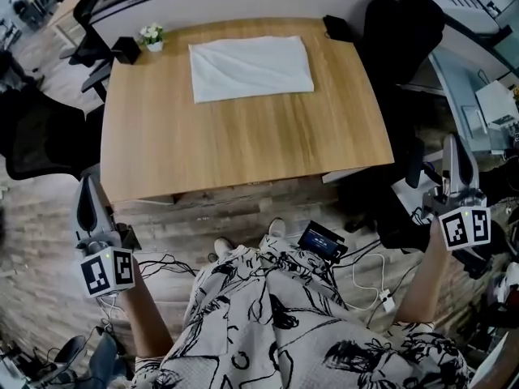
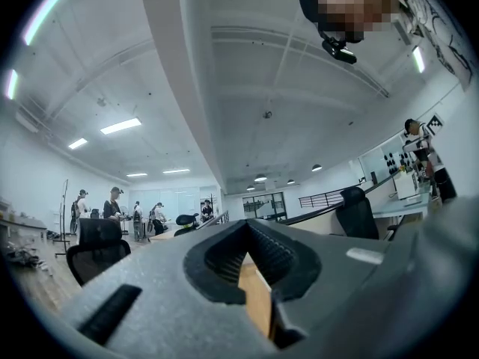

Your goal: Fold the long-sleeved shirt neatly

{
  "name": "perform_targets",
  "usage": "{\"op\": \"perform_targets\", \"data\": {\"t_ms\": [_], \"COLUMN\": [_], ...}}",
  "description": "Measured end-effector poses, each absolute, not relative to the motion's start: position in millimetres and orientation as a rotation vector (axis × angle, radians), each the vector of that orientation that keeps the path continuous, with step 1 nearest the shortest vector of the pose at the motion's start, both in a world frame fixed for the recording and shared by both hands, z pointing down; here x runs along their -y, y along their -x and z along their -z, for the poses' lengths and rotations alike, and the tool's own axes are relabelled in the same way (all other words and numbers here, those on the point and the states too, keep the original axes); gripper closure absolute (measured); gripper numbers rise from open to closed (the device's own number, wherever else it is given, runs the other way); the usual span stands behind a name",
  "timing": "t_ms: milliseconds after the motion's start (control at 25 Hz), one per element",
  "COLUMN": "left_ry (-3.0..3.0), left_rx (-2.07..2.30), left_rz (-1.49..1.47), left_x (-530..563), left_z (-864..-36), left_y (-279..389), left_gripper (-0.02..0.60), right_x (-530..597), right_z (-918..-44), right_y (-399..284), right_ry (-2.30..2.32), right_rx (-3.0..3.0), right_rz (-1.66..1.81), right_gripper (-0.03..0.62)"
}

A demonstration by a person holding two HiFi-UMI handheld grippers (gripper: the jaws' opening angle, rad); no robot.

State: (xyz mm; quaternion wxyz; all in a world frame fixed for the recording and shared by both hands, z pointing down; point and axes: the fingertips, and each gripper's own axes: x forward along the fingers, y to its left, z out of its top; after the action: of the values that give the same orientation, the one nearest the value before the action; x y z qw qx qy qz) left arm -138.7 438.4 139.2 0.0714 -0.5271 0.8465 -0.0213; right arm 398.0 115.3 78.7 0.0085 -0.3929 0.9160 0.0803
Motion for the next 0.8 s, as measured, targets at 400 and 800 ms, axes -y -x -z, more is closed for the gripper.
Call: {"op": "perform_targets", "data": {"t_ms": [400,800], "left_ry": [1.595,1.63], "left_rx": [-2.608,-2.632], "left_rz": [0.046,0.054], "left_x": [-457.4,-445.9], "left_z": [-167.5,-184.8], "left_y": [140.5,132.4], "left_gripper": [0.575,0.575], "right_x": [-140.3,-145.1], "right_z": [-147.8,-173.1], "right_y": [-370.4,-353.6], "right_ry": [1.214,1.212], "right_rx": [-2.811,-2.814], "right_rz": [-0.095,-0.037], "right_gripper": [0.586,0.586]}}
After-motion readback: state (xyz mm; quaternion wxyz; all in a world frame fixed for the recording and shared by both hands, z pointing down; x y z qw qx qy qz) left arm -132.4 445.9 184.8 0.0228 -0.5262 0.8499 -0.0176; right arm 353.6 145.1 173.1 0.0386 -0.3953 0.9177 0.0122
